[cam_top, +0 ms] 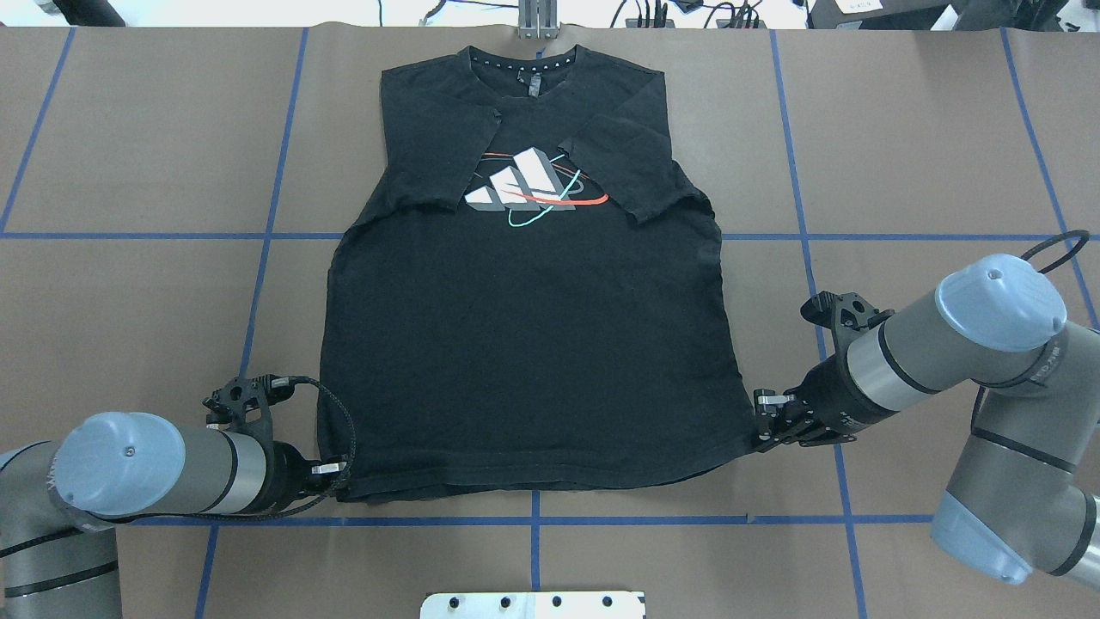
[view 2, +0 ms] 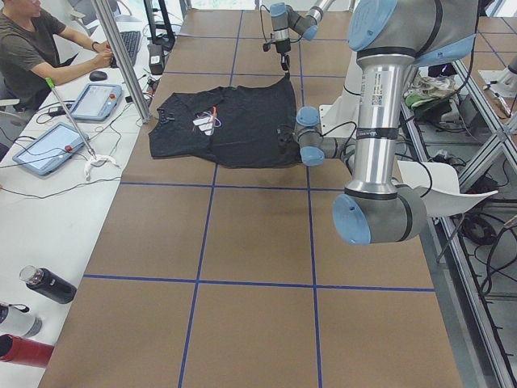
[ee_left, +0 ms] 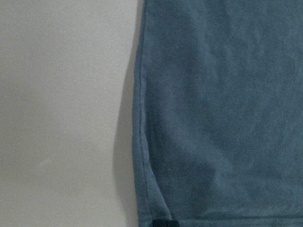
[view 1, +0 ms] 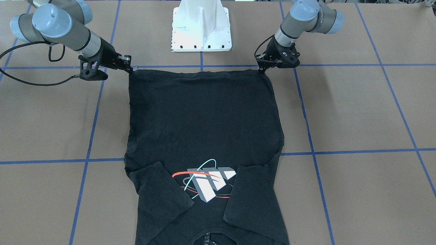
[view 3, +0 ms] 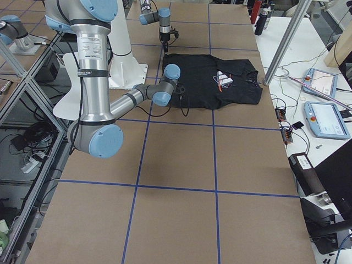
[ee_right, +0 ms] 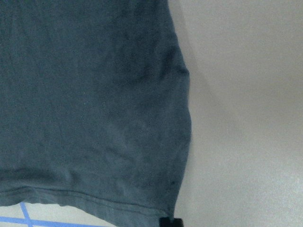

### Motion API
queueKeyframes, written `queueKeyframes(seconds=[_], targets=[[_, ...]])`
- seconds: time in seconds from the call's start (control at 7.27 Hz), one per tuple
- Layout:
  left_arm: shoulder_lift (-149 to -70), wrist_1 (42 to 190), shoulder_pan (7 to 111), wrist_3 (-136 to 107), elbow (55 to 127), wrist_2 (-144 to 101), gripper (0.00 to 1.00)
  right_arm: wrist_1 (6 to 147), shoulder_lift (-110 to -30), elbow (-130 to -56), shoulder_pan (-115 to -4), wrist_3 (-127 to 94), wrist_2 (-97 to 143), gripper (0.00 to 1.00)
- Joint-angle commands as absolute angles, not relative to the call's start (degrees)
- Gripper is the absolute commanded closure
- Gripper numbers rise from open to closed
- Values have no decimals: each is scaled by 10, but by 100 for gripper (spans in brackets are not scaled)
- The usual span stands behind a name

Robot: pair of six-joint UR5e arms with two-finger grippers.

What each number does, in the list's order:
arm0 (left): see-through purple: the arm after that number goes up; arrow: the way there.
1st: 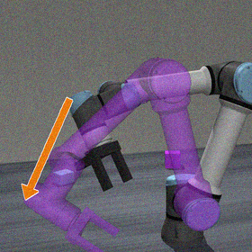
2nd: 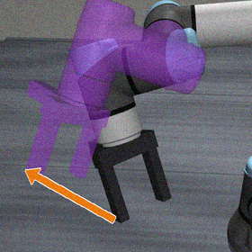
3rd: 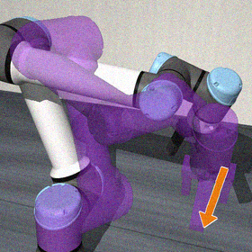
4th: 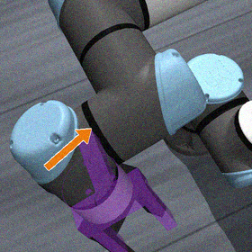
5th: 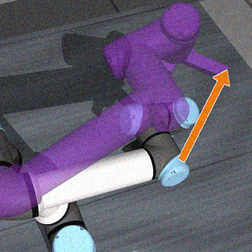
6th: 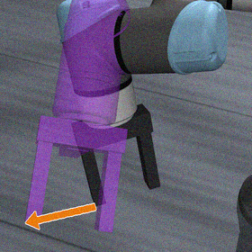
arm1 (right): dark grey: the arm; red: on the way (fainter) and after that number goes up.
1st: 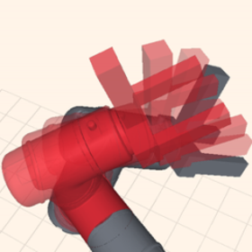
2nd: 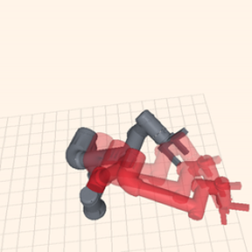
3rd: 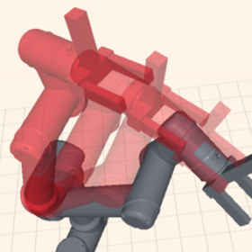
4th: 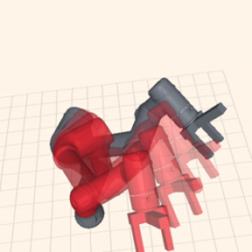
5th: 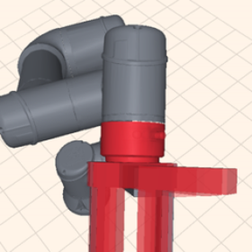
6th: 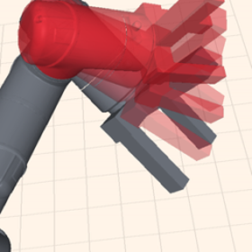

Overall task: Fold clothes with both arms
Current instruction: 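Close both grippers on the hem corners of the black shirt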

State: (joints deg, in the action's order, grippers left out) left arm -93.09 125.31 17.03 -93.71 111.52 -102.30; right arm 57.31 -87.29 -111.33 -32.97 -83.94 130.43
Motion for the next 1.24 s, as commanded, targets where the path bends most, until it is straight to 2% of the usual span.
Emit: queueKeyframes(seconds=[0.0, 0.41, 0.69, 1.1], targets=[[-928, 1252, 173, -937, 1119, -1023, 37, 573, -873, -1113, -330, -839, 1304, 100], [-929, 1239, 173, -937, 1120, -1022, 38, 573, -873, -1112, -330, -838, 1304, 100], [-931, 1239, 173, -938, 1124, -1022, 44, 573, -873, -1111, -330, -836, 1304, 100], [-926, 1238, 172, -937, 1123, -1022, 44, 573, -873, -1111, -330, -835, 1304, 100]])
